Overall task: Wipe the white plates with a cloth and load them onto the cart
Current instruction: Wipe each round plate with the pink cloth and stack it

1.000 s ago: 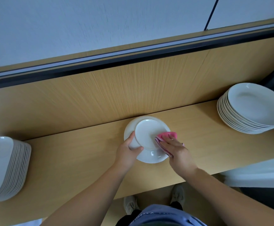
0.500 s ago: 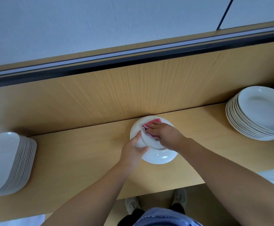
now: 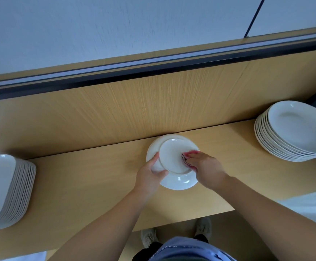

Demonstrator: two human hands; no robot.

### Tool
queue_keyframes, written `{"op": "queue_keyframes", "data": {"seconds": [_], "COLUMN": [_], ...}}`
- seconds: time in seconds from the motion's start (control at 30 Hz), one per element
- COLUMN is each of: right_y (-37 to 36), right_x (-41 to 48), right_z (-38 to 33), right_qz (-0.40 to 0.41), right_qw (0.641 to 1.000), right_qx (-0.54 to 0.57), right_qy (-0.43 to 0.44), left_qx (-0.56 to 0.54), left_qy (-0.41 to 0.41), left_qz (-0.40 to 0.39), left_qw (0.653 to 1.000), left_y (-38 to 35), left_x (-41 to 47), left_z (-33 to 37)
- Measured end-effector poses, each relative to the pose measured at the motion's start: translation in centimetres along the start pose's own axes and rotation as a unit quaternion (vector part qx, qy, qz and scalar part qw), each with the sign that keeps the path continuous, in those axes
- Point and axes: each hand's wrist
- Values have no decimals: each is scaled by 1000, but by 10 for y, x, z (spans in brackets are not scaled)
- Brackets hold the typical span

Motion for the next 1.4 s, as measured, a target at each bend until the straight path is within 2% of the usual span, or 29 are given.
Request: {"op": "queue_keyframes", "data": {"seconds": [0.17, 0.33, 0.43, 0.5, 0.63, 0.77, 0.93, 1.07, 1.23, 1.4], "right_y": [0, 16, 33, 43, 62, 80, 102, 108, 107, 98], "right_x": [-15, -8, -6, -5, 3, 9, 13, 19, 21, 23], "right_z": [-21, -30, -24, -22, -29, -32, -27, -31, -52, -75], "right_qz": [-22, -96, -10, 28, 49, 52, 47, 38, 37, 42], "right_qw": [999, 994, 999, 998, 997, 992, 983, 975, 958, 947], "right_qx": [4, 23, 41, 50, 30, 6, 4, 35, 43, 41], "right_qy": [42, 50, 21, 17, 60, 118, 178, 215, 282, 317], "left_qx": [7, -12, -73, -133, -172, -167, -132, -33, 116, 226], "left_qy": [5, -11, -49, -30, -16, -43, -50, -32, -16, 33], "left_qz": [1, 1, 19, 32, 17, 18, 125, 217, 304, 349], "left_qw": [1000, 1000, 996, 990, 985, 985, 982, 975, 945, 909], "left_y": [-1, -3, 0, 5, 5, -3, -13, -7, 5, 32], "left_x": [3, -6, -12, -13, -21, -37, -61, -89, -124, -142], "left_z": [-1, 3, 7, 10, 26, 54, 83, 90, 83, 50]}}
Point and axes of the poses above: each hand's wrist, its own x-axis towards the middle knuckle, its own y-axis out of the back of the hand, z = x × y, and after that the axes turned 11 degrees about -z, right-handed
